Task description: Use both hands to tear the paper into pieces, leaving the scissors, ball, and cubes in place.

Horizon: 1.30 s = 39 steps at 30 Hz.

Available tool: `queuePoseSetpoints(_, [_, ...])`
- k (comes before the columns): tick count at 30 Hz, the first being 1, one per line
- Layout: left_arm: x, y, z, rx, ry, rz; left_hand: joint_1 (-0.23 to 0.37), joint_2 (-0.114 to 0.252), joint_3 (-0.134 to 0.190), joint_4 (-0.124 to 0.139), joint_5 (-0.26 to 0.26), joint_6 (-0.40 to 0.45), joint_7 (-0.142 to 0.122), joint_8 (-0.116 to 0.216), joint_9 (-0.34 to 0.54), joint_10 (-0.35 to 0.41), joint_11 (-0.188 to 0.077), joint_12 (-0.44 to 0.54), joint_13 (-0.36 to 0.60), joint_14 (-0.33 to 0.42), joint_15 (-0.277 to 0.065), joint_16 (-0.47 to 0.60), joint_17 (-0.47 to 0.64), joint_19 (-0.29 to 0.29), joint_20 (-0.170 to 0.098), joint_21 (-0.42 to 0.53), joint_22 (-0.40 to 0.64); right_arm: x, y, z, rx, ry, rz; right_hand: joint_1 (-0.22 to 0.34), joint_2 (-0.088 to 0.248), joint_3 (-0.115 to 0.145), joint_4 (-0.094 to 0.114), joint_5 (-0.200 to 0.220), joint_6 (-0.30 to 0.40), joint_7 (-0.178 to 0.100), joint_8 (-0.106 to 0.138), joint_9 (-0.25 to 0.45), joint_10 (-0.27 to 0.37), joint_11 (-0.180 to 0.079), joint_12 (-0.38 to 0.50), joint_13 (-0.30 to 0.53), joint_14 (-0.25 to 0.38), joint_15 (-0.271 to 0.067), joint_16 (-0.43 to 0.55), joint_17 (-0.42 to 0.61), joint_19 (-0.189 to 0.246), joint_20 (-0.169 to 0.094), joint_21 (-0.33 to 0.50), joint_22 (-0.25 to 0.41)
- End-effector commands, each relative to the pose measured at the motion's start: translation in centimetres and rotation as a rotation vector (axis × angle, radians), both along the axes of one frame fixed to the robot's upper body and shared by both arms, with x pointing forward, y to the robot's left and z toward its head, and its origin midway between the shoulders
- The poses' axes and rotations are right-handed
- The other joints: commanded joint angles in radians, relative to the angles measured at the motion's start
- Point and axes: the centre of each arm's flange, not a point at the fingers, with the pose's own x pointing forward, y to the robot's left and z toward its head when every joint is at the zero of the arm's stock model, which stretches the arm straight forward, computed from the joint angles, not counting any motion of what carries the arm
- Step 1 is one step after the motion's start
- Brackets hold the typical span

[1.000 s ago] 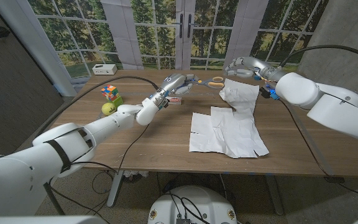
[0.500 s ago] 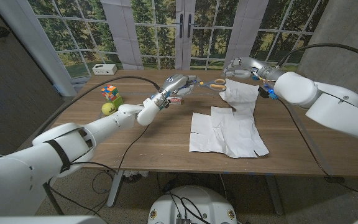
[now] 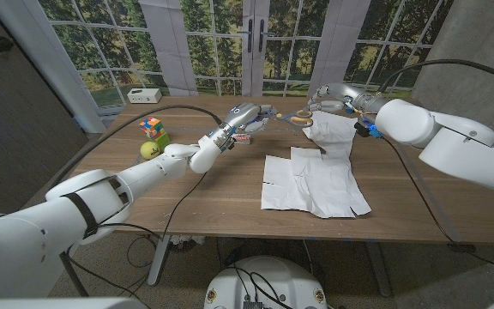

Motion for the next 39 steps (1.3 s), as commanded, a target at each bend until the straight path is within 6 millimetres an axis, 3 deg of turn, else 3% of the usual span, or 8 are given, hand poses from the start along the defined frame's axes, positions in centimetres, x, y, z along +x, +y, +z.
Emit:
queuePoseSetpoints(1, [0.01, -0.1, -0.36, -0.018, 0.004, -0.006, 0.0, -0.005, 0.002, -0.009, -0.003, 0.005, 0.001, 0.007, 0.004, 0.004, -0.002, 0.007, 0.004, 0.001, -0.001, 0.001, 0.003, -0.002, -0.089, 0.001, 0.0, 0.0, 0.5, -0.09, -0.037, 0.017, -0.01, 0.015, -0.001, 0.004, -0.003, -0.003, 0.003, -0.005, 0.004, 0.002, -0.004, 0.009, 0.003, 0.0, -0.03, 0.008, -0.001, 0.003, -0.005, 0.01, 0.004, 0.003])
queuePoseSetpoints(23, [0.1, -0.31, -0.37, -0.02, 0.008, -0.019, -0.002, -0.005, 0.002, -0.009, -0.002, 0.002, 0.001, 0.01, 0.003, 0.001, -0.001, 0.006, 0.003, -0.001, -0.001, 0.0, 0.003, -0.007, -0.089, -0.001, 0.0, 0.82, 1.06, -0.28, -0.068, 0.038, -0.01, 0.023, -0.002, 0.011, 0.0, -0.005, -0.018, -0.015, -0.007, 0.004, -0.02, 0.003, -0.004, 0.0, -0.04, 0.012, -0.006, 0.003, -0.009, 0.01, -0.001, 0.003])
queuePoseSetpoints(39, [-0.02, -0.52, -0.3, -0.022, -0.003, -0.029, -0.001, -0.004, 0.001, -0.009, -0.002, 0.002, 0.001, 0.01, -0.003, 0.0, -0.001, 0.006, 0.003, 0.0, -0.001, 0.0, 0.003, -0.004, -0.089, 0.002, 0.0, 0.87, 1.42, -0.46, -0.091, 0.042, -0.027, 0.021, 0.0, 0.014, 0.008, -0.009, 0.026, -0.023, 0.009, 0.007, 0.004, -0.001, 0.006, -0.001, -0.026, 0.002, -0.001, 0.004, -0.002, 0.009, 0.0, 0.003])
